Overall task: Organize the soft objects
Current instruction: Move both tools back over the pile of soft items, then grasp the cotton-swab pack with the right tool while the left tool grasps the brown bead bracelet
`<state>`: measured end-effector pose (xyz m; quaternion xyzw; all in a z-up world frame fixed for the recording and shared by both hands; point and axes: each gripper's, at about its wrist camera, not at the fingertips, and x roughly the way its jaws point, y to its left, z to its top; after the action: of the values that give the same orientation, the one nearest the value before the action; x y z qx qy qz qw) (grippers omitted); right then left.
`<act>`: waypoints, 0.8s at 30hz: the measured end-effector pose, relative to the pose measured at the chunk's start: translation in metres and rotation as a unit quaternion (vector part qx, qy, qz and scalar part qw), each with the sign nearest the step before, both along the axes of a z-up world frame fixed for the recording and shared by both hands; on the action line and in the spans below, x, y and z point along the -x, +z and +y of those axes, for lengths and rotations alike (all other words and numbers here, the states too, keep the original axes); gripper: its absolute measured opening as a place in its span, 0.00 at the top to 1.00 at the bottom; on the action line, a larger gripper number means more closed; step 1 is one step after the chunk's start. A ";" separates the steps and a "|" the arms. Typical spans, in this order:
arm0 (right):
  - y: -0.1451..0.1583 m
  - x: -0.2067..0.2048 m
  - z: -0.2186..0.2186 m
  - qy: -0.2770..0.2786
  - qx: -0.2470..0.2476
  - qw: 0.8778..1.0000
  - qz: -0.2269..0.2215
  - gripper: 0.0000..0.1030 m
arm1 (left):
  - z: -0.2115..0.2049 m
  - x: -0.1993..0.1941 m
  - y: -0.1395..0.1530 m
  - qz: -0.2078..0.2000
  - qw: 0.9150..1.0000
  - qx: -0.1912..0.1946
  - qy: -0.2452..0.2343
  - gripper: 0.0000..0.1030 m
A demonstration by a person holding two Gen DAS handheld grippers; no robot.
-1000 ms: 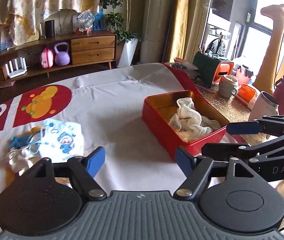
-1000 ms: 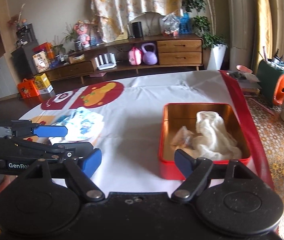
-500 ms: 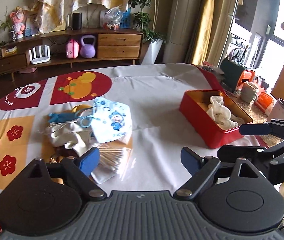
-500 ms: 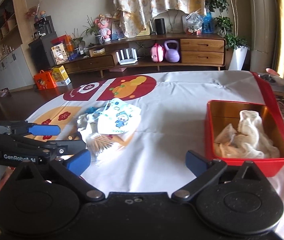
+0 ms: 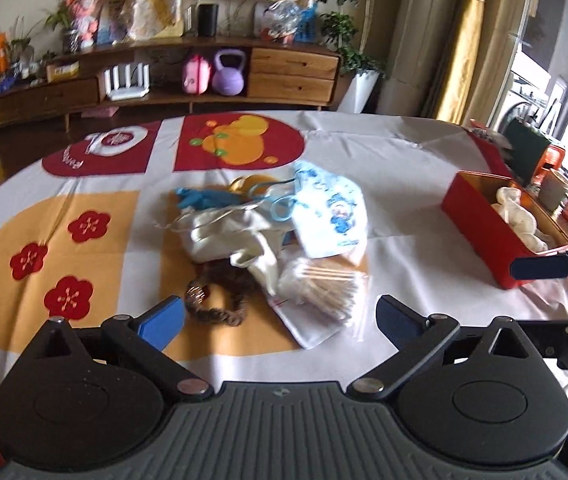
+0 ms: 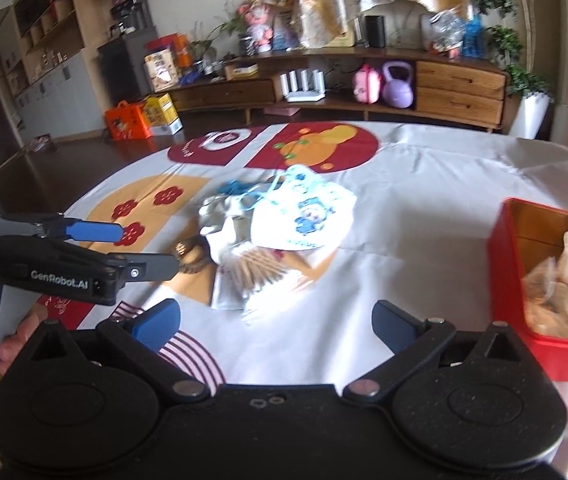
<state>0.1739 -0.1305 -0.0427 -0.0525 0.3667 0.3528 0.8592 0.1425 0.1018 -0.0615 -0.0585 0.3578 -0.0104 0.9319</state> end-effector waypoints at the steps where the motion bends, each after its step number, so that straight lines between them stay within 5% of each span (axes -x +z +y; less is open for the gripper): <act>1: -0.003 -0.002 0.004 0.003 0.002 1.000 0.005 0.01 | 0.007 -0.001 -0.005 0.006 1.000 0.005 0.004 0.00; 12: -0.031 -0.030 0.045 0.057 0.047 0.997 0.016 0.03 | 0.047 -0.014 -0.045 0.029 0.998 0.003 0.050 0.00; 24: -0.056 -0.065 0.084 0.114 0.097 0.989 0.005 0.22 | 0.055 -0.034 -0.075 0.026 0.998 -0.030 0.057 0.00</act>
<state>0.2393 -0.0466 -0.0991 -0.1747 0.3953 0.4115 0.8025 0.1770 0.1567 -0.1366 -0.0510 0.3777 0.0553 0.9229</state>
